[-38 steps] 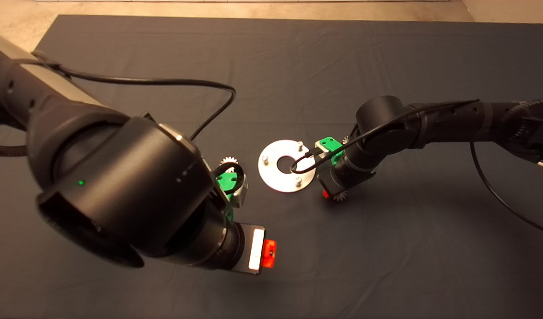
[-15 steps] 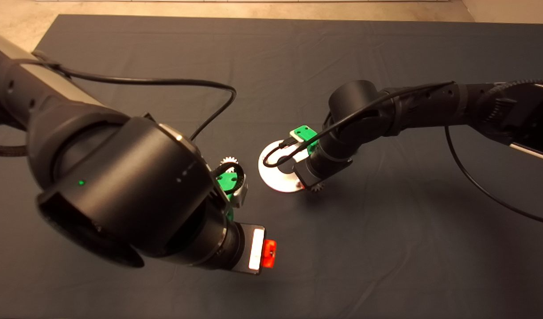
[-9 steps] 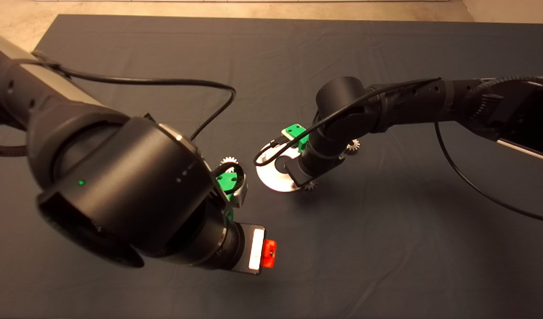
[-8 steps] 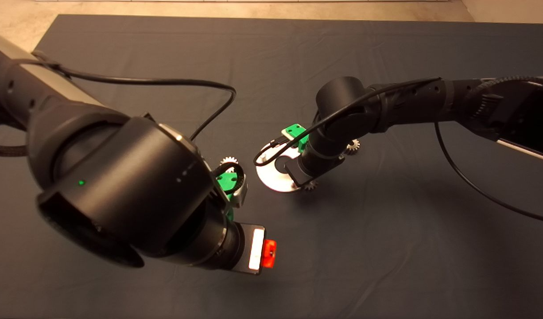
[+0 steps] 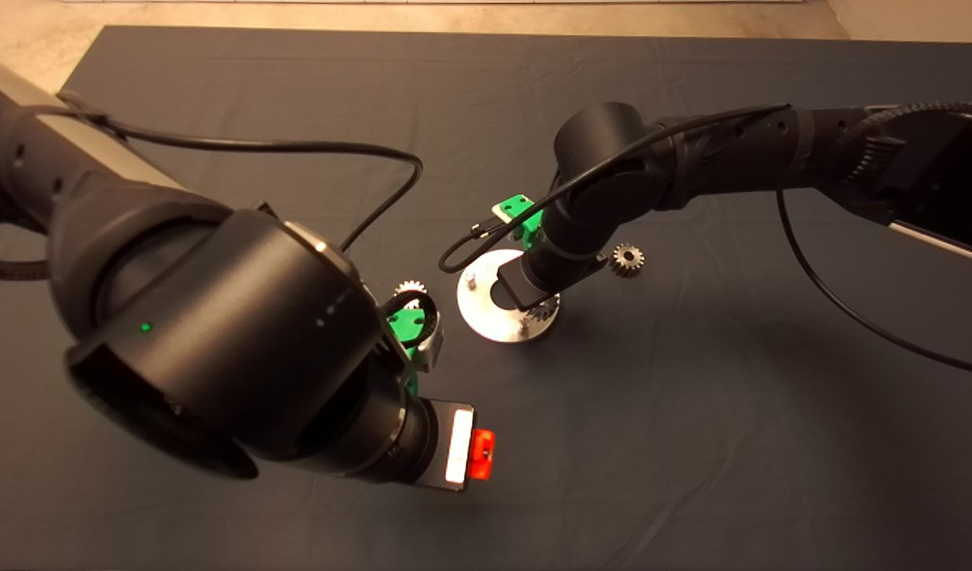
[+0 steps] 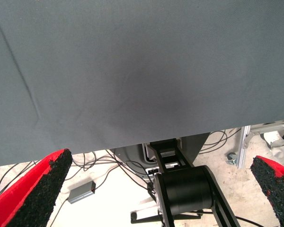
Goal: Install three planetary gears onto the carrier pins
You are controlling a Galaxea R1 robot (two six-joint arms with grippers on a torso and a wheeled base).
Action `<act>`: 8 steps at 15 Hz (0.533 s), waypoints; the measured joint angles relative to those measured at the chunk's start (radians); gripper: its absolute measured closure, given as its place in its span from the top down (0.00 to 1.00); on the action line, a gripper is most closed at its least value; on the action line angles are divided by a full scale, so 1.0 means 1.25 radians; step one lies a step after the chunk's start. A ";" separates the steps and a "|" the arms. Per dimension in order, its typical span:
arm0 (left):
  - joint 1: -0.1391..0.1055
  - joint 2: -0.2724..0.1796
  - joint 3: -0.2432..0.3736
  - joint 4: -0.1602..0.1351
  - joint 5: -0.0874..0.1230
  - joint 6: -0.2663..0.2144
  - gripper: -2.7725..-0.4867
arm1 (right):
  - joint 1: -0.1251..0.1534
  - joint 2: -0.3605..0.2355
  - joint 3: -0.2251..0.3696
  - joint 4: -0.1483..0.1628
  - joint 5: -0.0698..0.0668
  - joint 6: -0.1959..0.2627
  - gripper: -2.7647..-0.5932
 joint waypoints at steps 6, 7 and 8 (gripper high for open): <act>0.000 0.000 0.000 0.000 0.000 0.000 1.00 | 0.001 0.006 -0.002 0.003 0.000 0.000 0.23; 0.000 0.000 0.000 0.000 0.000 0.000 1.00 | 0.001 0.006 -0.002 0.003 0.000 0.000 0.23; 0.000 0.000 0.000 0.000 0.000 0.000 1.00 | 0.001 0.006 -0.002 0.004 0.000 0.000 0.23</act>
